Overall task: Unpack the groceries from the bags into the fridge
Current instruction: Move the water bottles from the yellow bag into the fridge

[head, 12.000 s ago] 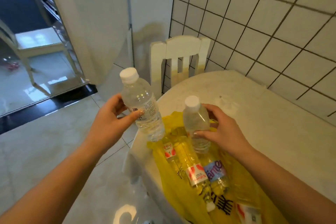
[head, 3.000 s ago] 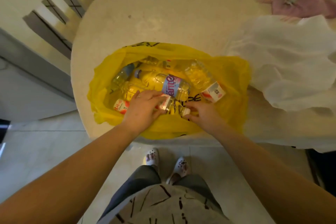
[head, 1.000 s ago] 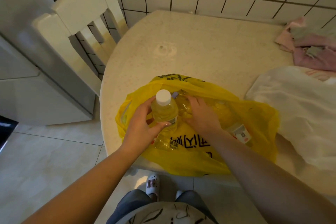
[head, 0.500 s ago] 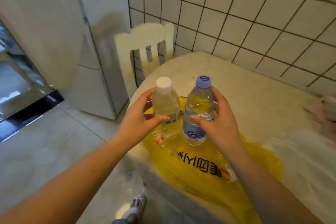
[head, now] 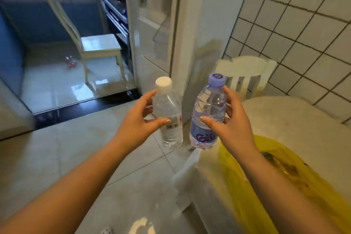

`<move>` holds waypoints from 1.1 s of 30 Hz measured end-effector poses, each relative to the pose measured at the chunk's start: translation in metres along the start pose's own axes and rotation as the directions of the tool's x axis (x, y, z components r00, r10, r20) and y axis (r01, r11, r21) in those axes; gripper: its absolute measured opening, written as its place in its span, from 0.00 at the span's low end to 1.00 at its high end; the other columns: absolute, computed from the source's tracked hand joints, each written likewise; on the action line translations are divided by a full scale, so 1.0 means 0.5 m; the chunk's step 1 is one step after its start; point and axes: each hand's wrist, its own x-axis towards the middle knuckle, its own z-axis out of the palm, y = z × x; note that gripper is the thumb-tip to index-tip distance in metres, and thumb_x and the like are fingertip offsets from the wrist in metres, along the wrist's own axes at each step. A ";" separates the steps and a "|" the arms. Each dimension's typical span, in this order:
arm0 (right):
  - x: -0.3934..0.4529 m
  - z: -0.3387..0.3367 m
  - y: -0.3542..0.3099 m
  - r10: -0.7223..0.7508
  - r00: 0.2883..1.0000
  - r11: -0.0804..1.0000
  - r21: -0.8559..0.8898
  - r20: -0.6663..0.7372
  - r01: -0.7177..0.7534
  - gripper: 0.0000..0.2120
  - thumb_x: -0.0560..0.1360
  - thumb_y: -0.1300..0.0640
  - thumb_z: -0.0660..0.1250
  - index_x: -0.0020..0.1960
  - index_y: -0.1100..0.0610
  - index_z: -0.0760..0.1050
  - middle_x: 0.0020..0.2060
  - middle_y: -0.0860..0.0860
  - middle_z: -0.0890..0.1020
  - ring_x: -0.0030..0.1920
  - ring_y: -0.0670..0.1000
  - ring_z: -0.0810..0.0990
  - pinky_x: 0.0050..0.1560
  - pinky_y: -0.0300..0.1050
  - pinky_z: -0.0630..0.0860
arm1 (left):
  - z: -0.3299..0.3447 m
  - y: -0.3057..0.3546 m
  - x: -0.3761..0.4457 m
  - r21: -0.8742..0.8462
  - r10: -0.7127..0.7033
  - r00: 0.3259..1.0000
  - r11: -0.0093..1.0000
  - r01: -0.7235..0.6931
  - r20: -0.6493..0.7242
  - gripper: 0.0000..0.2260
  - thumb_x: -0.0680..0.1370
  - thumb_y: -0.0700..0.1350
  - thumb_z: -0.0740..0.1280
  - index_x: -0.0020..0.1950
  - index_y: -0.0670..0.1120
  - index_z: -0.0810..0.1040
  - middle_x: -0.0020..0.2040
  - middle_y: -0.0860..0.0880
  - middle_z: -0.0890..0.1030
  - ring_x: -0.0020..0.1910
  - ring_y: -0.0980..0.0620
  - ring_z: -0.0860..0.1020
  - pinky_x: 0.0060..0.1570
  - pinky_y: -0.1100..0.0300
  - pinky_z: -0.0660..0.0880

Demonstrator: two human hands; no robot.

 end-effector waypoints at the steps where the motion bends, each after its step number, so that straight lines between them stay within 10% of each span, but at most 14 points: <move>1: 0.016 0.041 -0.008 -0.010 1.000 1.000 0.006 0.019 0.009 0.34 0.62 0.49 0.76 0.61 0.29 0.64 0.61 0.37 0.74 0.61 0.44 0.75 0.60 0.55 0.75 | -0.041 -0.012 0.002 0.007 -0.008 1.000 1.000 0.008 -0.022 0.33 0.64 0.52 0.72 0.66 0.60 0.63 0.62 0.58 0.74 0.59 0.60 0.74 0.49 0.66 0.77; 15: 0.305 0.554 -0.139 -0.108 0.989 0.987 0.126 0.103 0.095 0.33 0.66 0.62 0.75 0.60 0.38 0.64 0.53 0.26 0.72 0.53 0.27 0.73 0.51 0.27 0.73 | -0.564 -0.146 0.219 0.062 -0.006 0.994 0.998 0.013 -0.113 0.30 0.70 0.43 0.73 0.68 0.55 0.65 0.55 0.65 0.72 0.49 0.71 0.73 0.41 0.77 0.72; 24: 0.614 0.687 -0.092 -0.119 0.993 0.991 0.064 0.001 0.119 0.35 0.66 0.58 0.76 0.68 0.44 0.64 0.63 0.44 0.74 0.59 0.41 0.74 0.57 0.39 0.75 | -0.696 -0.214 0.546 0.107 0.050 0.990 0.994 -0.036 -0.131 0.32 0.69 0.47 0.73 0.71 0.53 0.65 0.61 0.58 0.73 0.57 0.61 0.74 0.44 0.75 0.72; 33: 1.010 0.746 -0.005 -0.095 0.988 0.980 0.162 -0.119 0.113 0.34 0.66 0.63 0.76 0.59 0.35 0.65 0.53 0.30 0.74 0.52 0.31 0.76 0.47 0.28 0.75 | -0.718 -0.243 0.981 0.093 0.090 0.994 0.992 -0.083 -0.065 0.27 0.68 0.44 0.74 0.62 0.60 0.67 0.51 0.67 0.74 0.46 0.74 0.75 0.41 0.76 0.73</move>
